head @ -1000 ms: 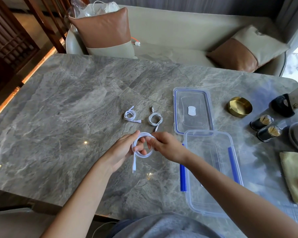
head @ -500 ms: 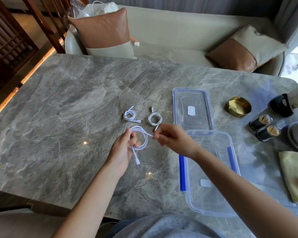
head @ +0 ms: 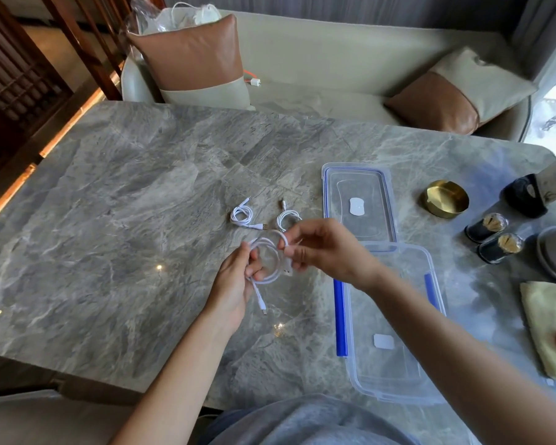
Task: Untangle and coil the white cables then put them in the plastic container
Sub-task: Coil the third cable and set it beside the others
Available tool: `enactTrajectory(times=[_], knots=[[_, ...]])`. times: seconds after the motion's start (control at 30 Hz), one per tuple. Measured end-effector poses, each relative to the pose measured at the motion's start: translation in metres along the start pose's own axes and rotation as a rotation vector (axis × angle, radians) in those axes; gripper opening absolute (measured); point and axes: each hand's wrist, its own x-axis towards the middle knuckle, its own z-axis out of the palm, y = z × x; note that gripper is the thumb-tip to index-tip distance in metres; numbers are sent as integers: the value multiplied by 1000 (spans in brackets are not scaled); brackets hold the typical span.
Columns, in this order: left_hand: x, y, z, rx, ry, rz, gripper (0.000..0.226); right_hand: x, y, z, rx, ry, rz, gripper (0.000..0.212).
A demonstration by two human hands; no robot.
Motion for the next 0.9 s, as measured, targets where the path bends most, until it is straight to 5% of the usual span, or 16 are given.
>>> enactTrajectory(times=[0.13,0.3,0.47,0.9], knots=[[-6,1,8,5,29,-30,33,1,11,18,21,172,-58,6],[-9,3,6,-15,18,-63,32,-2,27,31,-403,316,-185,9],[-12,1,8,-21,-71,-99,38,-3,30,42,49,186,-34,23],[-13,3,3,65,-49,-75,38,-6,42,45,-41,245,-84,24]])
